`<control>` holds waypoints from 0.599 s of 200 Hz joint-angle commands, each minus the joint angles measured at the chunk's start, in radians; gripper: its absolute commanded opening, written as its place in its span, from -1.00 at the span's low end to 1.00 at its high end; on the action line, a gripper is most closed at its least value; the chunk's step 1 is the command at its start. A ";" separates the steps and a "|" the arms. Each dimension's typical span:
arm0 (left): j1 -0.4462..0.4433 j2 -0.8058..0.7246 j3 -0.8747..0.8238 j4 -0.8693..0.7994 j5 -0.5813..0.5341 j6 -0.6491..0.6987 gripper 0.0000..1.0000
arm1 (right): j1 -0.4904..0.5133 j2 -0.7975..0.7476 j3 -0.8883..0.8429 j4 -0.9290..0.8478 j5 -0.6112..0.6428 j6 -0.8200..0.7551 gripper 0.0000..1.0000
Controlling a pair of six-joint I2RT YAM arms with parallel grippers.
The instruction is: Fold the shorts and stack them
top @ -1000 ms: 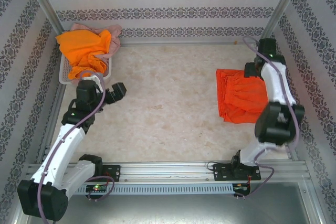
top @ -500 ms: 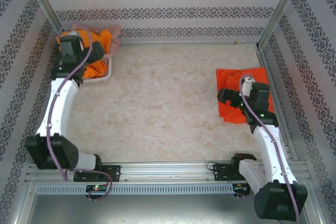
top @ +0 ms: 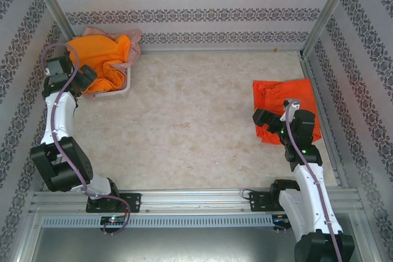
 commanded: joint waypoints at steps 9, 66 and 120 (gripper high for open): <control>0.049 0.001 -0.032 0.076 0.116 -0.093 1.00 | 0.006 0.000 -0.012 0.034 -0.007 0.021 0.95; 0.084 0.069 -0.032 0.107 0.219 -0.159 0.76 | 0.007 -0.008 -0.021 0.030 -0.012 0.030 0.95; 0.086 0.122 -0.017 0.126 0.260 -0.216 0.33 | 0.005 -0.006 -0.026 0.027 -0.008 0.026 0.95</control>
